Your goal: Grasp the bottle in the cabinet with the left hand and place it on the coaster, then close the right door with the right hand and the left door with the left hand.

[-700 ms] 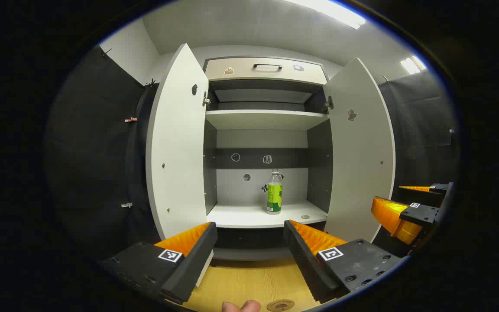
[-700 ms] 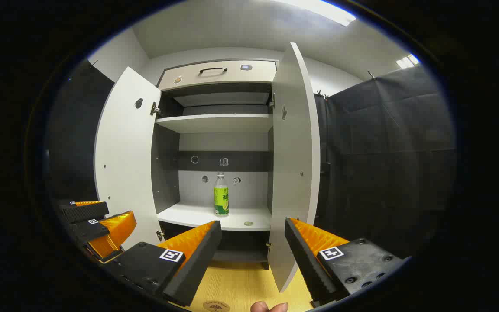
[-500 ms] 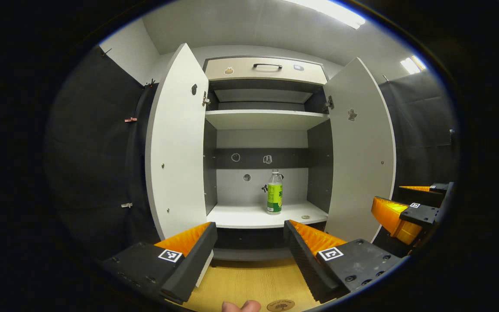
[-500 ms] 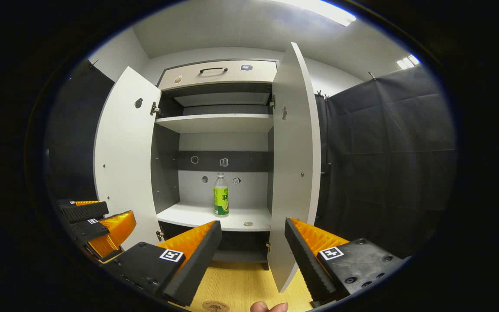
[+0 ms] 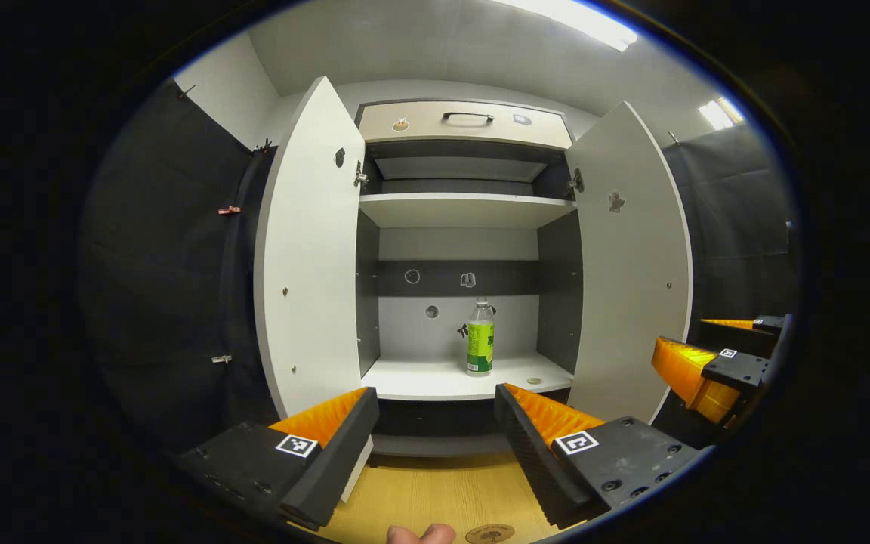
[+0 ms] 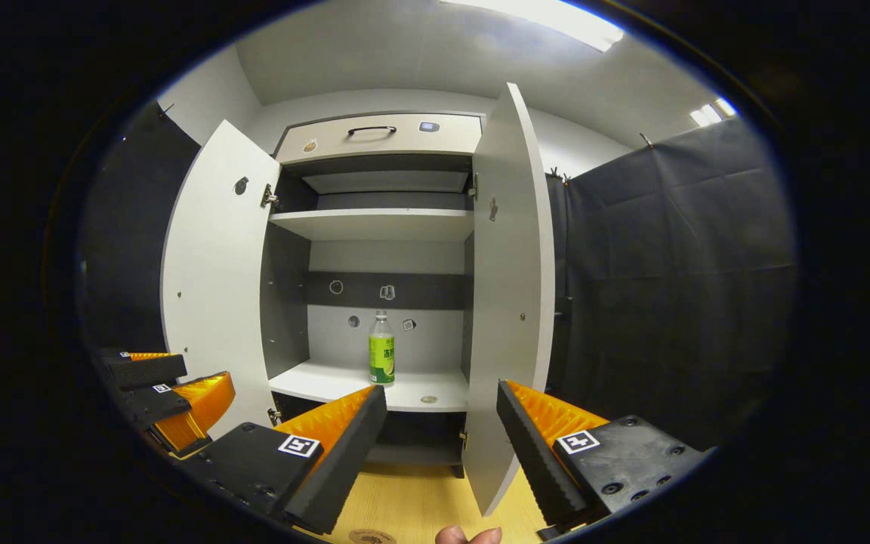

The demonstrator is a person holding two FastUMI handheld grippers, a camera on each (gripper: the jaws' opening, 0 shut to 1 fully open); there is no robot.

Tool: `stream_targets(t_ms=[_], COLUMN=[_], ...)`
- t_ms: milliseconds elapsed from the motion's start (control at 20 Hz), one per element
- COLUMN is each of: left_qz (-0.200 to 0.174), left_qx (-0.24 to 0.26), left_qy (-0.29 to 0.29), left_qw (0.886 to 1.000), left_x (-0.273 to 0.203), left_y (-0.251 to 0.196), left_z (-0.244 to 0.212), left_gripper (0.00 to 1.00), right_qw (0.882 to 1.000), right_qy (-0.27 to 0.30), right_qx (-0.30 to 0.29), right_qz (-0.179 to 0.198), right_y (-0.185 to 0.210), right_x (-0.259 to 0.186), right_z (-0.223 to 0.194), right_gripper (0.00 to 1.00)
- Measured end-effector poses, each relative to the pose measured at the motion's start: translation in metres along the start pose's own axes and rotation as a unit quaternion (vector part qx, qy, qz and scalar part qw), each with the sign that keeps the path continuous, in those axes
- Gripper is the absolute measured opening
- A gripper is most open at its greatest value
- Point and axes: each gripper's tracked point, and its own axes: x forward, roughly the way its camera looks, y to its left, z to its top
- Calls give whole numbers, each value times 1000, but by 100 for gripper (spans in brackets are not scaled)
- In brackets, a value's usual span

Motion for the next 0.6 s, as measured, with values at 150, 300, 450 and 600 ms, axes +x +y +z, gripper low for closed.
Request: stream_targets(t_ms=[150, 300, 450, 600], left_qz=[-2, -6, -19, -40], left_qx=[0, -5, 2, 3], left_qy=[-1, 2, -4, -7], left_qw=[1000, 1000, 1000, 999], left_x=[1, 1, 3, 10], left_y=[0, -2, -4, -9], left_z=[0, -1, 0, 0], left_gripper=[98, 98, 98, 98], right_qw=[1000, 1000, 1000, 1000], right_qy=[3, 4, -1, -4], right_qx=[9, 13, 10, 6], right_qz=[-3, -1, -8, -7], right_y=[-1, -2, -9, -17], right_x=[0, -2, -4, -9], right_z=[-1, 1, 4, 6], right_gripper=[98, 98, 98, 98])
